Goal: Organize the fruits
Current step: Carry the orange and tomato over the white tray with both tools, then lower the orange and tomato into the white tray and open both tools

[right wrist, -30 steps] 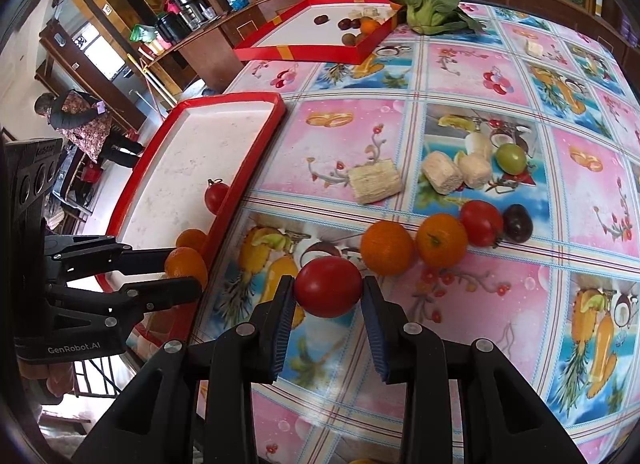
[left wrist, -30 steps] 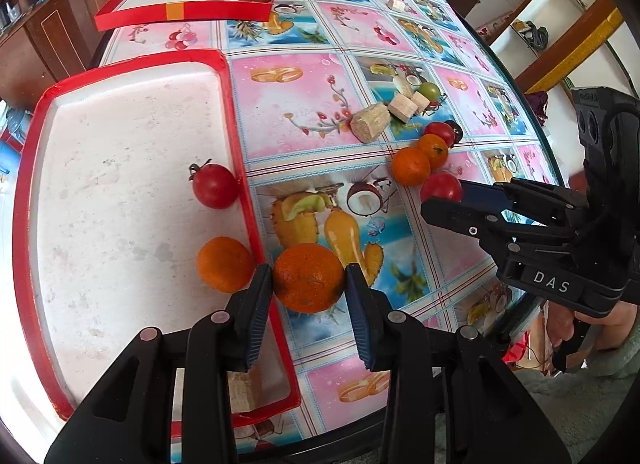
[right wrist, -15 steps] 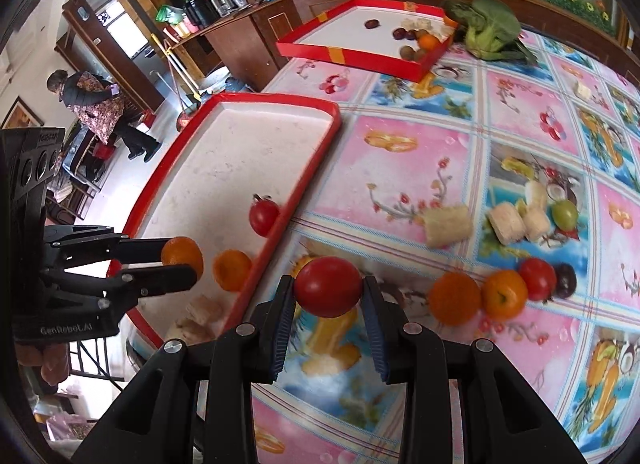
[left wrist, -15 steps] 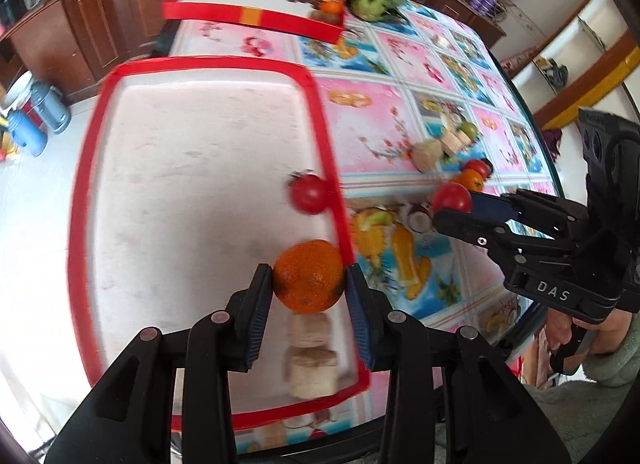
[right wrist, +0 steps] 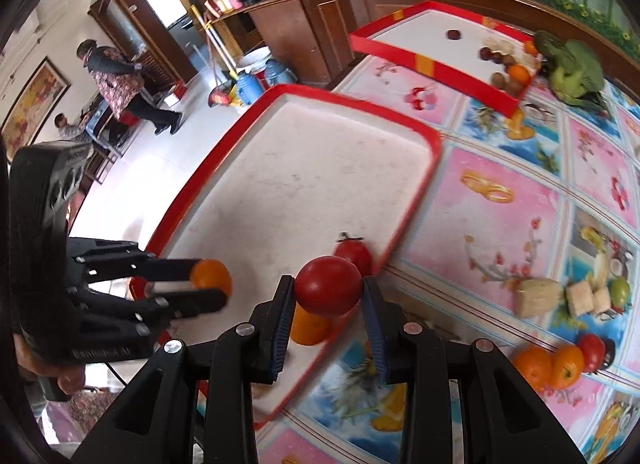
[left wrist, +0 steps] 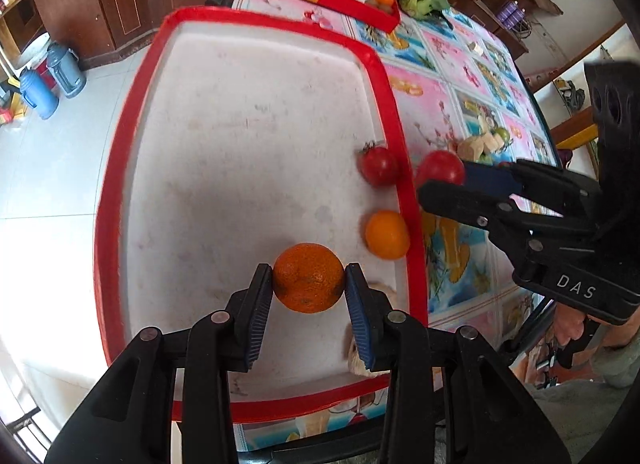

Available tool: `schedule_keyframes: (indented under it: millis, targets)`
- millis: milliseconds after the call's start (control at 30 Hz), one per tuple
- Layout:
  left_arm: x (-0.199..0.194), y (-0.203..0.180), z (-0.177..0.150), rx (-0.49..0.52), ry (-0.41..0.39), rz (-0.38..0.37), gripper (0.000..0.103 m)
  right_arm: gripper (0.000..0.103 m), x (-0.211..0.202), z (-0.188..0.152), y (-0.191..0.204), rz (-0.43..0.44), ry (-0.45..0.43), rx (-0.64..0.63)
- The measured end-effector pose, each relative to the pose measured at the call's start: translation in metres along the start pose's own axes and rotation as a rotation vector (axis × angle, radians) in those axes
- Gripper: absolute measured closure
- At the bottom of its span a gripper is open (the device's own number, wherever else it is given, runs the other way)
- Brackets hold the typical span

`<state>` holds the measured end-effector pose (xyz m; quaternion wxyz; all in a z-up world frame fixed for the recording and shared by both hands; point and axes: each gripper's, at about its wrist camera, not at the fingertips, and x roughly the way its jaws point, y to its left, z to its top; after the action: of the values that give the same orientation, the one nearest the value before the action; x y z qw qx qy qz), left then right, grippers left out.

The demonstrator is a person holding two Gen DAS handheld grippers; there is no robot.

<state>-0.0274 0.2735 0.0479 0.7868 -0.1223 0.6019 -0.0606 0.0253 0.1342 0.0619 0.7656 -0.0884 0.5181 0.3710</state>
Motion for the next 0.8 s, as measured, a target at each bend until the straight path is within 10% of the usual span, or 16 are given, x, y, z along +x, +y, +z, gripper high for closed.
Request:
schedule_keyframes:
  millis: [800]
  targets:
    - [0.012,0.003,-0.01,-0.003,0.015,-0.045,0.068,0.067,0.064,0.005,0.016,-0.004,0.1,0.008]
